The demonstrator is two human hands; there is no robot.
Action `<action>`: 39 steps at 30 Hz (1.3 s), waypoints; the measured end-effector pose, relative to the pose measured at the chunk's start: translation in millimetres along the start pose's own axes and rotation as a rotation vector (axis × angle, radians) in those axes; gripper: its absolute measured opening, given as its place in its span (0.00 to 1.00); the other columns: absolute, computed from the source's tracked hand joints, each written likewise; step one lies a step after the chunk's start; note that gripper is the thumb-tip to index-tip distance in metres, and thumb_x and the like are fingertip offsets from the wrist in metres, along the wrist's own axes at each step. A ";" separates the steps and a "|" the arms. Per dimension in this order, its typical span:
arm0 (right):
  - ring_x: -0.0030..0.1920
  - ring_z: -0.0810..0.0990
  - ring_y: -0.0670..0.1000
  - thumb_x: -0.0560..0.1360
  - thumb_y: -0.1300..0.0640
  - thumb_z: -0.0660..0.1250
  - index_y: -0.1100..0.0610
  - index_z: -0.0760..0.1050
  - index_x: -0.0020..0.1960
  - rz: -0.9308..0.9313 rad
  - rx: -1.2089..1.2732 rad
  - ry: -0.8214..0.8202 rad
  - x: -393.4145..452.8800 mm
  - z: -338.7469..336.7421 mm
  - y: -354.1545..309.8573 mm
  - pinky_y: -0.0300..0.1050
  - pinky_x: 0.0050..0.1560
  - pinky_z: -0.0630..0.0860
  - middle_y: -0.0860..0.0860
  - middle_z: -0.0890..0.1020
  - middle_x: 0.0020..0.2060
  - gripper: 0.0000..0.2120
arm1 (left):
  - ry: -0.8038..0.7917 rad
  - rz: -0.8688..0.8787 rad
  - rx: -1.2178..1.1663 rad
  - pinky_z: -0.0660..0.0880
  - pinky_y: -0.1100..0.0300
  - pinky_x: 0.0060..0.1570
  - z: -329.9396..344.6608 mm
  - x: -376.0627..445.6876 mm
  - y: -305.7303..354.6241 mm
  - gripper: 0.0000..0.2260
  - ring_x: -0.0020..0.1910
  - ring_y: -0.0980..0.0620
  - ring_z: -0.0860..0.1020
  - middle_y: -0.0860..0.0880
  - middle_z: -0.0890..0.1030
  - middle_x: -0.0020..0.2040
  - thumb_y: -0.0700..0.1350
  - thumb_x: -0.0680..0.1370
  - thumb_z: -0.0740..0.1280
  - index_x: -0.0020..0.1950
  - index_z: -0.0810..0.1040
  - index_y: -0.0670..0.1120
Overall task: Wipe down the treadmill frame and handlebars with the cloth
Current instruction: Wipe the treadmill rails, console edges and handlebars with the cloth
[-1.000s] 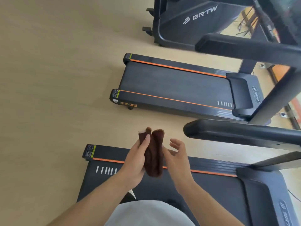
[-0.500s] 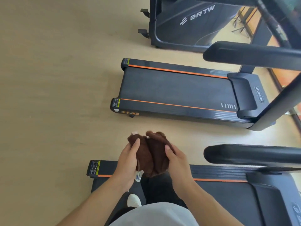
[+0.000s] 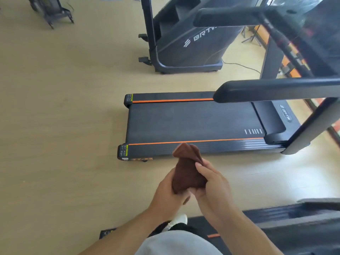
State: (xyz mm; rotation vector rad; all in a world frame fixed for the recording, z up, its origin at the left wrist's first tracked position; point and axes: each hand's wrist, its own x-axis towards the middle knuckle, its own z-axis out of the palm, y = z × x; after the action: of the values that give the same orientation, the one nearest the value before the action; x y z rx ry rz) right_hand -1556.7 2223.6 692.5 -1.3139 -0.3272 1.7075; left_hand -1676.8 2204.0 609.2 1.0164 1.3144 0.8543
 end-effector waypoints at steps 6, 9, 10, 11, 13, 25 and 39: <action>0.54 0.86 0.53 0.82 0.68 0.60 0.45 0.78 0.68 -0.277 0.131 -0.046 35.3 10.2 -88.4 0.44 0.40 0.83 0.53 0.87 0.56 0.23 | 0.016 0.067 0.200 0.71 0.55 0.35 -32.0 90.2 36.0 0.20 0.30 0.55 0.71 0.50 0.84 0.38 0.27 0.74 0.60 0.53 0.82 0.49; 0.64 0.81 0.56 0.83 0.69 0.56 0.56 0.80 0.63 -0.402 0.029 -0.048 66.5 8.4 -112.7 0.48 0.53 0.83 0.55 0.86 0.56 0.19 | -0.033 0.037 0.216 0.66 0.59 0.32 -54.6 143.5 42.6 0.18 0.28 0.52 0.70 0.47 0.84 0.36 0.31 0.78 0.63 0.50 0.84 0.53; 0.67 0.79 0.58 0.82 0.70 0.54 0.58 0.79 0.63 -0.419 0.004 -0.051 81.1 5.1 -116.2 0.51 0.56 0.80 0.58 0.85 0.59 0.19 | -0.053 0.019 0.228 0.66 0.58 0.31 -60.0 163.9 44.0 0.16 0.28 0.51 0.69 0.46 0.82 0.34 0.34 0.78 0.63 0.50 0.84 0.53; 0.69 0.77 0.59 0.81 0.71 0.53 0.60 0.78 0.65 -0.423 -0.009 -0.060 95.6 2.9 -119.0 0.53 0.58 0.78 0.60 0.83 0.61 0.21 | -0.076 0.010 0.243 0.66 0.57 0.31 -63.5 184.1 47.9 0.14 0.27 0.51 0.68 0.46 0.81 0.32 0.36 0.79 0.64 0.50 0.84 0.53; 0.72 0.73 0.61 0.75 0.74 0.48 0.61 0.75 0.68 -0.428 -0.014 -0.102 125.7 3.8 -125.9 0.52 0.55 0.79 0.62 0.80 0.65 0.28 | -0.101 0.030 0.283 0.69 0.57 0.31 -68.2 227.6 55.3 0.12 0.27 0.52 0.71 0.50 0.80 0.30 0.39 0.80 0.65 0.47 0.85 0.54; 0.46 0.87 0.52 0.75 0.58 0.77 0.49 0.83 0.51 -0.466 -0.211 0.929 330.8 75.7 -189.6 0.61 0.55 0.82 0.49 0.88 0.42 0.08 | -0.626 -0.084 0.612 0.79 0.61 0.40 -106.8 511.9 180.9 0.04 0.38 0.58 0.83 0.52 0.87 0.41 0.46 0.78 0.73 0.49 0.79 0.51; 0.74 0.69 0.45 0.83 0.44 0.65 0.47 0.60 0.81 -0.276 0.042 1.254 406.3 38.9 -212.3 0.50 0.78 0.64 0.43 0.69 0.76 0.29 | -0.942 0.164 0.864 0.72 0.47 0.68 81.0 656.5 222.8 0.22 0.67 0.52 0.75 0.54 0.77 0.68 0.58 0.77 0.69 0.71 0.71 0.59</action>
State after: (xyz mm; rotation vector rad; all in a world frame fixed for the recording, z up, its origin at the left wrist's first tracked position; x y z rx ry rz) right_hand -1484.1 2668.5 600.5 -1.9135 0.2583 0.4429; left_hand -1524.6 2884.8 585.5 1.9040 0.7337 -0.1933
